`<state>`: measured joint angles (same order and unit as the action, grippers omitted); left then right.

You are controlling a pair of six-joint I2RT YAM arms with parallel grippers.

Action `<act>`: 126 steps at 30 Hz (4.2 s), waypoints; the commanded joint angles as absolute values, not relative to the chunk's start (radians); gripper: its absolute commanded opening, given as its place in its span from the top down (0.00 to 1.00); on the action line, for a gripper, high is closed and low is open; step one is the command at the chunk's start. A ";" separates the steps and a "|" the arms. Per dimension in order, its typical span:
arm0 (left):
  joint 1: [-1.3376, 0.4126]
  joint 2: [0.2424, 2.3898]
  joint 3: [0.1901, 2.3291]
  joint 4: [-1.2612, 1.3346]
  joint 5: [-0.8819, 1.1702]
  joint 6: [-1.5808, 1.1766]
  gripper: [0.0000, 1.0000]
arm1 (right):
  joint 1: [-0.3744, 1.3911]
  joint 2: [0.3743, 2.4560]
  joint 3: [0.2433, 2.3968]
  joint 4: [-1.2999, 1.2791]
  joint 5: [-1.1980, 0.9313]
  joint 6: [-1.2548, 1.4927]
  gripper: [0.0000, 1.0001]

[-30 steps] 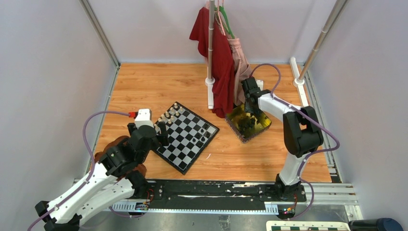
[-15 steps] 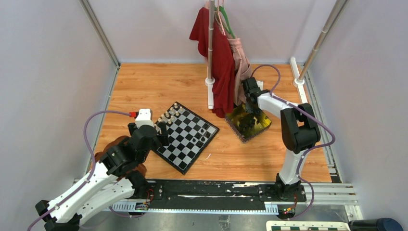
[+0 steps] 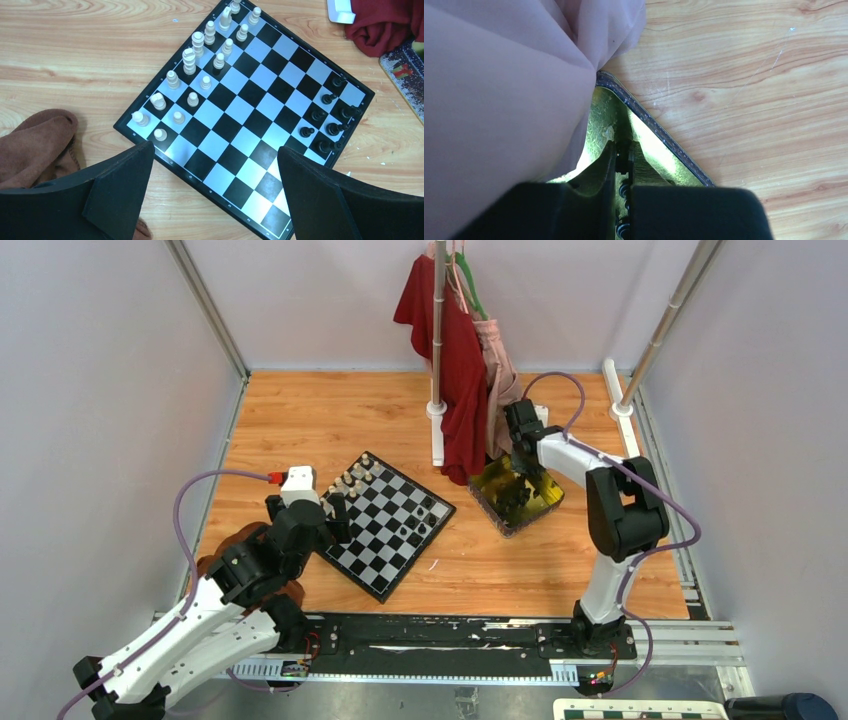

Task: Set up the chess pieces on the board
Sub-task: Pick up the chess piece from the storage box, then place the chess piece on the chessboard, then pick up the chess piece from the storage box.

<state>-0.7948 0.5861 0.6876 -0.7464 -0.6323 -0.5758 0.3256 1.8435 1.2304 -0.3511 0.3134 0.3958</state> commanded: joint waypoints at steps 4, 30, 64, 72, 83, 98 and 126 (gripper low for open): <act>-0.808 0.572 0.680 -0.744 -0.640 -0.574 0.00 | 0.326 1.742 1.201 -0.371 0.304 0.388 1.00; -0.821 0.538 0.678 -0.737 -0.627 -0.571 0.00 | 0.809 1.468 1.088 -0.475 0.334 0.323 1.00; -0.830 0.540 0.670 -0.739 -0.666 -0.582 0.00 | 0.884 1.852 1.289 -0.323 0.196 0.188 1.00; -0.830 0.542 0.669 -0.740 -0.664 -0.581 0.00 | 0.874 1.865 1.266 -0.312 0.194 0.192 0.98; -0.831 0.544 0.670 -0.740 -0.659 -0.580 0.00 | 0.864 1.863 1.248 -0.309 0.194 0.199 0.86; -0.838 0.541 0.672 -0.740 -0.660 -0.580 0.00 | 0.864 1.845 1.255 -0.338 0.179 0.198 0.68; -0.842 0.545 0.671 -0.738 -0.655 -0.580 0.00 | 0.822 1.486 1.221 -0.526 0.487 0.281 0.49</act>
<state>-0.8291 0.5388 0.6788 -0.7433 -0.6399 -0.5762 0.8631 1.5536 1.2881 -0.4679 0.3801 0.2165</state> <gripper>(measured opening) 0.997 0.506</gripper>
